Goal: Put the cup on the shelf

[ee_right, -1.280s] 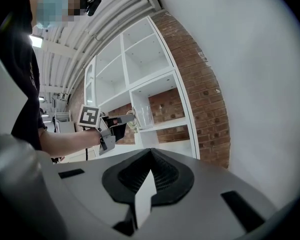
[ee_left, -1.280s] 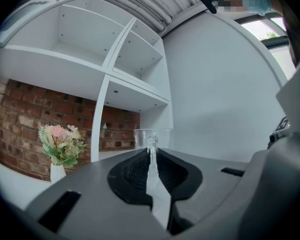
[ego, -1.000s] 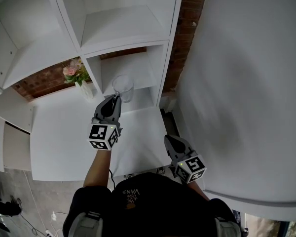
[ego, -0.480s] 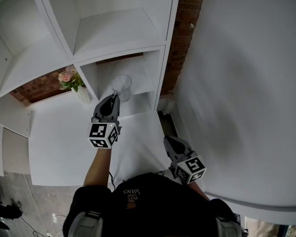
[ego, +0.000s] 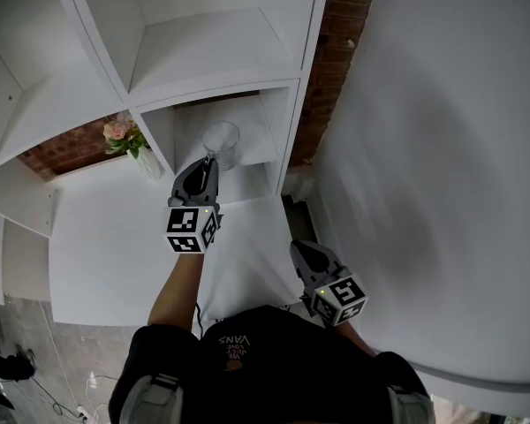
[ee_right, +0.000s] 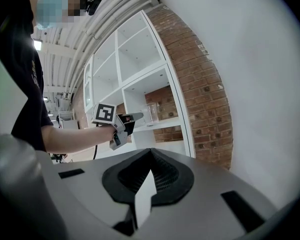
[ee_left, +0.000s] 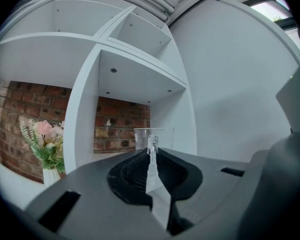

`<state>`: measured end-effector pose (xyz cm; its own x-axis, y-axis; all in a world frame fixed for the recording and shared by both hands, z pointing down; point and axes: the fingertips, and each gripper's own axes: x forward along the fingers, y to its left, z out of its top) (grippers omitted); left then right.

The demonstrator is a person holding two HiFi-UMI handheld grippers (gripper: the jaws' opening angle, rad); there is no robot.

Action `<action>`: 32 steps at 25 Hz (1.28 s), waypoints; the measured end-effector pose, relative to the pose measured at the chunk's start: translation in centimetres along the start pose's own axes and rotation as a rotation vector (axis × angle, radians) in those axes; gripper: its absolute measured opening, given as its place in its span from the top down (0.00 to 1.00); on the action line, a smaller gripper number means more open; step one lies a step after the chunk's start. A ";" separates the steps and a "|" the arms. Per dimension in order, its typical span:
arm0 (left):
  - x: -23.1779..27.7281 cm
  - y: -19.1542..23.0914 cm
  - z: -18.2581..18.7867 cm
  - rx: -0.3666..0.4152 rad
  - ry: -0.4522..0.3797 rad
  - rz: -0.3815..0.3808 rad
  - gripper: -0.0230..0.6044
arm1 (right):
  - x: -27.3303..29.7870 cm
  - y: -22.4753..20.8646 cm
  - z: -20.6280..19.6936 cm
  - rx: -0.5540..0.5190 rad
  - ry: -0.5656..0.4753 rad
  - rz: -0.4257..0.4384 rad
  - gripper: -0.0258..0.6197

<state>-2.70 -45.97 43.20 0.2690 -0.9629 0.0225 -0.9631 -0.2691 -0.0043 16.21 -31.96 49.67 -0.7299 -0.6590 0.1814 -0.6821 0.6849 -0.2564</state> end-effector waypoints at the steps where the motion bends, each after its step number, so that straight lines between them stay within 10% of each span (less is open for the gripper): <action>1: 0.3 0.0 0.0 -0.001 0.006 0.008 0.92 | 0.0 -0.1 0.0 0.002 0.003 0.004 0.96; 32: 8.2 1.7 -0.2 0.004 0.213 0.162 0.92 | 1.8 -2.7 1.2 -0.038 0.049 0.119 0.96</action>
<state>-2.14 -54.31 43.55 0.1029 -0.9674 0.2316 -0.9932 -0.1127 -0.0292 16.76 -35.42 49.52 -0.8062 -0.5575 0.1980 -0.5914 0.7689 -0.2429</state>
